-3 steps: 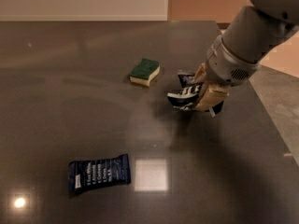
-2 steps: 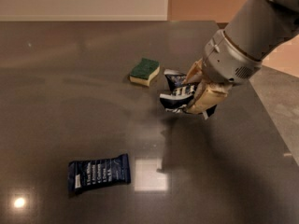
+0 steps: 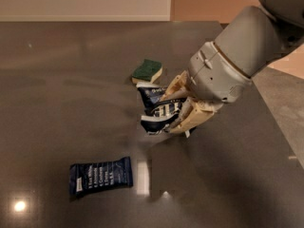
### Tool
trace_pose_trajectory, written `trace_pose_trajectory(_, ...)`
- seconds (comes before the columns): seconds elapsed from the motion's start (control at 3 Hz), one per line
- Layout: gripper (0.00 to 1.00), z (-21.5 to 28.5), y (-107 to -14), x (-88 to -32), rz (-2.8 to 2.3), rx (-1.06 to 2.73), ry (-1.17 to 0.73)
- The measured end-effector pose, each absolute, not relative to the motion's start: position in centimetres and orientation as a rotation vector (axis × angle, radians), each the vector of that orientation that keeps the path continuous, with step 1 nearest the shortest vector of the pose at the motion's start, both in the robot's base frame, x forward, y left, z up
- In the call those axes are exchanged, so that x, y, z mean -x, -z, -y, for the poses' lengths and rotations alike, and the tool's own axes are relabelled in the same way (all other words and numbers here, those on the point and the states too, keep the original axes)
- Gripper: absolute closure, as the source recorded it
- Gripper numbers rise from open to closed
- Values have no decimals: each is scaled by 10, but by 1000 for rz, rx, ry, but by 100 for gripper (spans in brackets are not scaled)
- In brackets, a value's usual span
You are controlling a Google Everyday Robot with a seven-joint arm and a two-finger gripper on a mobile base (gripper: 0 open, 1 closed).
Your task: Move blue chip bag near rxbar blueberry
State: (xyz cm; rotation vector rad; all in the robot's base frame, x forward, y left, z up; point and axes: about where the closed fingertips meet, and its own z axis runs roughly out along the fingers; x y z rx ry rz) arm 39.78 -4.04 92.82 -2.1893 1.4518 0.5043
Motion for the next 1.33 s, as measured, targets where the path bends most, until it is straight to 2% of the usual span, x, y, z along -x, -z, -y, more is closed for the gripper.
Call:
trace_pose_trajectory(0.67,100,2,-907,-368,-1248,2286,-462)
trace_pose_trajectory(1.0,82,-9,-898,-356,-1182,2332,-434)
trace_pose_trajectory(1.33,59,-14,-893,-349,-1150,2356,-434)
